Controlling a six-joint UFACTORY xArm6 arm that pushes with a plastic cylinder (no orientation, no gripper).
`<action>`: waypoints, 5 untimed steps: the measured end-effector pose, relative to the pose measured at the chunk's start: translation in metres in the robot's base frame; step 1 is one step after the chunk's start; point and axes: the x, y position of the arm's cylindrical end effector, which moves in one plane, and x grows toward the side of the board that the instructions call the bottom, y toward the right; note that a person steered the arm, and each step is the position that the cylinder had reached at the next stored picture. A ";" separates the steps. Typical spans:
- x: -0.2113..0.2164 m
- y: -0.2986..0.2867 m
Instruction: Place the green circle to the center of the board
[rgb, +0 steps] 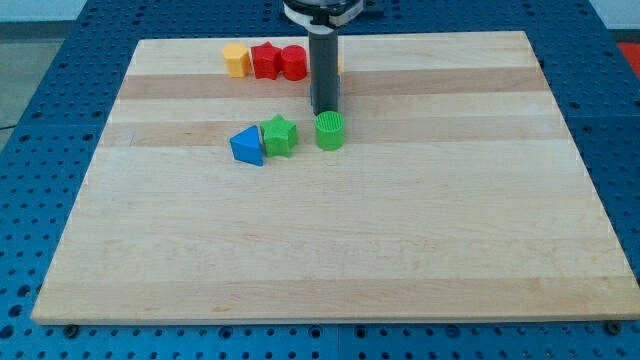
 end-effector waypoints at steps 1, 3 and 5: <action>-0.014 0.000; 0.030 0.041; 0.088 0.060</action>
